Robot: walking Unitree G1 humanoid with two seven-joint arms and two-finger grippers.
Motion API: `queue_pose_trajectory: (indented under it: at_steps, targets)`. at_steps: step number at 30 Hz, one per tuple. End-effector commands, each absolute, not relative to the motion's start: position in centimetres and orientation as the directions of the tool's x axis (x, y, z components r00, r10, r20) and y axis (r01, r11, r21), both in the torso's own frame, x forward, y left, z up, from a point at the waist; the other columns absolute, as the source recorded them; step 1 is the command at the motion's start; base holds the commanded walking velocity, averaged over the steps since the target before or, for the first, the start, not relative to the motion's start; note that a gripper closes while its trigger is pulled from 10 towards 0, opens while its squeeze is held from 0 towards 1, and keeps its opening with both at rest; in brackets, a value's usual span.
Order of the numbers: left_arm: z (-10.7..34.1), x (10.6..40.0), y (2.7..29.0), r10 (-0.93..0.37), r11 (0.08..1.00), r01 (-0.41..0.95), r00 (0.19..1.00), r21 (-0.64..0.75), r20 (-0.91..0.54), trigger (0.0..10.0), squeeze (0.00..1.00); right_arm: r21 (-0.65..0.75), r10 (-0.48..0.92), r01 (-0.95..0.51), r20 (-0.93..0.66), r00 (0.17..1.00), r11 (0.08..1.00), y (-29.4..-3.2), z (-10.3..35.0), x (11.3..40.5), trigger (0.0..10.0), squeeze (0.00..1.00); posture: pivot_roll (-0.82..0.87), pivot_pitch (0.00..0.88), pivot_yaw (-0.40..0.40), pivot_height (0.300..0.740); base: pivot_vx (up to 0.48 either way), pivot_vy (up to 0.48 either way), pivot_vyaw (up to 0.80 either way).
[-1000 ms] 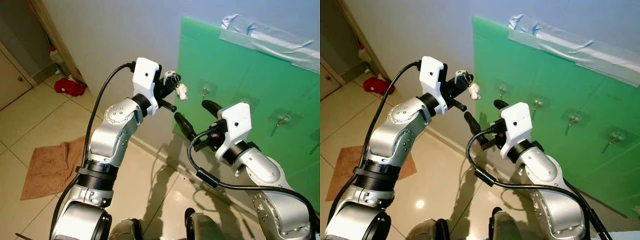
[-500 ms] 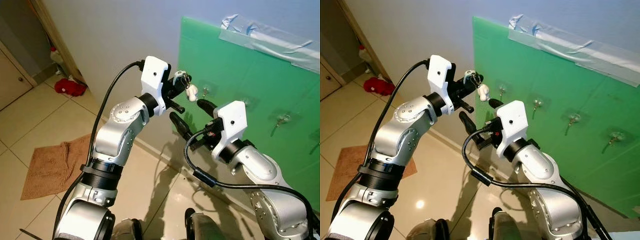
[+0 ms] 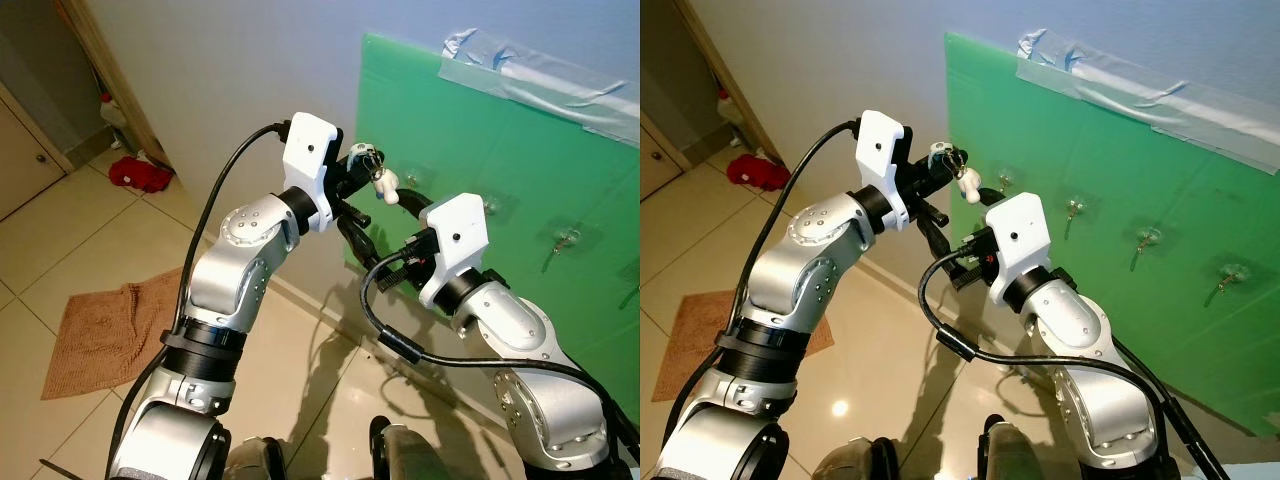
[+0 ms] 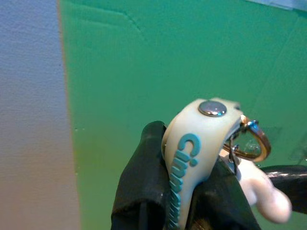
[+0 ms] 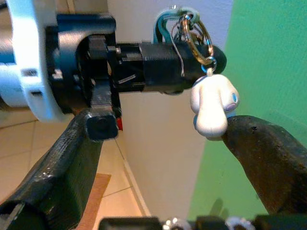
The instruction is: Hang keys on a hook
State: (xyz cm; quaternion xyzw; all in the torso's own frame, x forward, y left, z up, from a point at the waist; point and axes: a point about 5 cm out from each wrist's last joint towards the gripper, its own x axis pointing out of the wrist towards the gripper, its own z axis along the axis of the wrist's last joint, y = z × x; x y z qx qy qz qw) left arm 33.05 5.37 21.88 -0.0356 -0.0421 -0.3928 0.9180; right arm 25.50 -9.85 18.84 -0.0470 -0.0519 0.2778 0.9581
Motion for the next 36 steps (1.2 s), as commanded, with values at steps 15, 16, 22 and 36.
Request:
queue_pose_trajectory:
  at_steps: [15, 16, 22, 36]
  targets:
    - [21.7, 32.5, 5.1, -0.755, 0.652, 0.755, 0.655, -0.06, 0.039, 0.0, 0.0, -0.194, 0.527, -0.502, 0.111, 0.842, 0.843, -9.5, 18.7, 25.8, 10.0, 0.0, -0.19, 0.158, 0.066, 0.74, 0.0, 0.0, 0.0]
    - [21.6, 32.4, 5.1, -0.759, 0.647, 0.76, 0.65, -0.061, 0.032, 0.0, 0.0, -0.199, 0.525, -0.498, 0.115, 0.844, 0.844, -9.5, 18.7, 25.9, 10.0, 0.0, -0.19, 0.158, 0.066, 0.74, 0.0, 0.0, 0.0]
    - [21.5, 32.1, 4.7, -0.791, 0.611, 0.788, 0.612, -0.072, -0.001, 0.0, 0.0, -0.224, 0.513, -0.479, 0.129, 0.849, 0.849, -9.6, 18.8, 26.0, 10.0, 0.0, -0.19, 0.162, 0.068, 0.74, 0.0, 0.0, 0.0]
    - [21.3, 30.6, 4.1, -0.86, 0.51, 0.851, 0.505, -0.124, -0.066, 0.0, 0.0, -0.279, 0.487, -0.433, 0.164, 0.858, 0.857, -9.8, 18.9, 26.3, 10.0, 0.0, -0.18, 0.172, 0.064, 0.74, 0.0, 0.0, 0.0]
